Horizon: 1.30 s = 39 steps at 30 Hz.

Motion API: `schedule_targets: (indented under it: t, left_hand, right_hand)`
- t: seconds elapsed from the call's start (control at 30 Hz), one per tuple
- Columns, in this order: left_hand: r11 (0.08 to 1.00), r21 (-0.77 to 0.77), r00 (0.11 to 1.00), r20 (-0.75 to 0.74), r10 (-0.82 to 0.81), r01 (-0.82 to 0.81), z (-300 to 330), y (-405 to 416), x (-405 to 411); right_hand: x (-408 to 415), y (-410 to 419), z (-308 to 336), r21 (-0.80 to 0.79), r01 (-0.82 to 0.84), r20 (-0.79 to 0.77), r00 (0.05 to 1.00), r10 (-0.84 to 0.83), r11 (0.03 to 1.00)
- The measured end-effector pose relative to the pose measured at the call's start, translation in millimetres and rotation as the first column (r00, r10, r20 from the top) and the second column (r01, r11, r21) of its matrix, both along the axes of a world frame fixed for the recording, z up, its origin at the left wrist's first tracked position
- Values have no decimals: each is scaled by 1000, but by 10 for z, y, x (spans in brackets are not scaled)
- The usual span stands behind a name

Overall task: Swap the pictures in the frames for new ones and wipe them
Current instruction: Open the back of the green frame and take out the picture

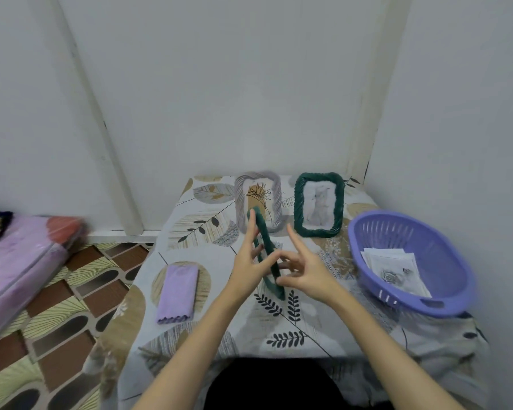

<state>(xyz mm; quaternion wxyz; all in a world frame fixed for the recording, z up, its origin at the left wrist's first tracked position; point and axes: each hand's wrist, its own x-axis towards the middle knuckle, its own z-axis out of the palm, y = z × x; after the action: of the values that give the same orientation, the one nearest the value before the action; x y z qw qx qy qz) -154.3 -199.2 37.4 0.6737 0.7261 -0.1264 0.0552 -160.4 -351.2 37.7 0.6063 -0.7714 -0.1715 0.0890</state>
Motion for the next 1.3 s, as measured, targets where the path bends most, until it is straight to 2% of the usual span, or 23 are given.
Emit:
schedule_targets:
  t: [0.1, 0.23, 0.27, 0.33, 0.4, 0.5, 0.57, 0.67, 0.73, 0.83, 0.93, 1.03, 1.1, 1.2, 1.3]
  left_hand:
    - [1000, 1, 999, 9, 31, -31, -10, 87, -35]
    - [998, 24, 998, 0, 65, -65, 20, 244, -27]
    - [998, 11, 998, -28, 62, -62, 29, 266, -30]
    - [998, -45, 994, -102, 33, -38, 46, 281, -42]
    - [995, -101, 990, -140, -11, -3, 76, 273, -57]
    - [988, -151, 984, -164, -63, 38, 125, 257, -69]
    - [984, -165, 979, -181, -94, 64, 144, 266, -67]
    - [982, -170, 967, -227, -118, 80, 81, 288, -47]
    - [992, -112, 959, -270, -91, 63, -16, 298, -38]
    - [986, 162, 964, -268, 1, 44, -246, 322, -34]
    - [860, 505, 978, -207, 34, 76, -501, 361, -26]
    - [641, 763, 981, -176, 84, 82, -690, 396, 43]
    - [489, 865, 981, -173, 88, 108, -759, 406, 82]
    - [396, 905, 979, -193, 65, 152, -804, 407, 86]
    - [349, 926, 981, -180, 68, 146, -836, 445, 109]
  right_hand:
    - [-3, 39, -38, 20, -35, -34, 999, 36, 999]
    - [80, -4, -40, 103, 171, 30, 984, -175, 980]
    - [117, -16, -45, 54, 219, 93, 970, -223, 974]
    - [182, -36, -70, -91, 231, 187, 959, -211, 969]
    - [242, -74, -113, -200, 193, 162, 973, -162, 961]
    - [262, -143, -120, -213, 135, 75, 990, -121, 968]
    - [254, -183, -113, -207, 106, 76, 993, -92, 973]
    - [214, -238, -144, -280, 86, 80, 995, -66, 956]
    - [170, -259, -216, -366, 102, 61, 994, -85, 925]
    - [80, -250, -375, -481, 106, 1, 993, -120, 870]
    - [10, -202, -543, -603, 121, 26, 991, -133, 788]
    - [-6, -172, -646, -804, 216, 203, 975, -86, 553]
    - [-10, -161, -696, -863, 246, 254, 966, -43, 441]
    - [-25, -158, -771, -891, 225, 238, 971, -17, 395]
    - [-25, -154, -826, -879, 194, 190, 980, -54, 435]
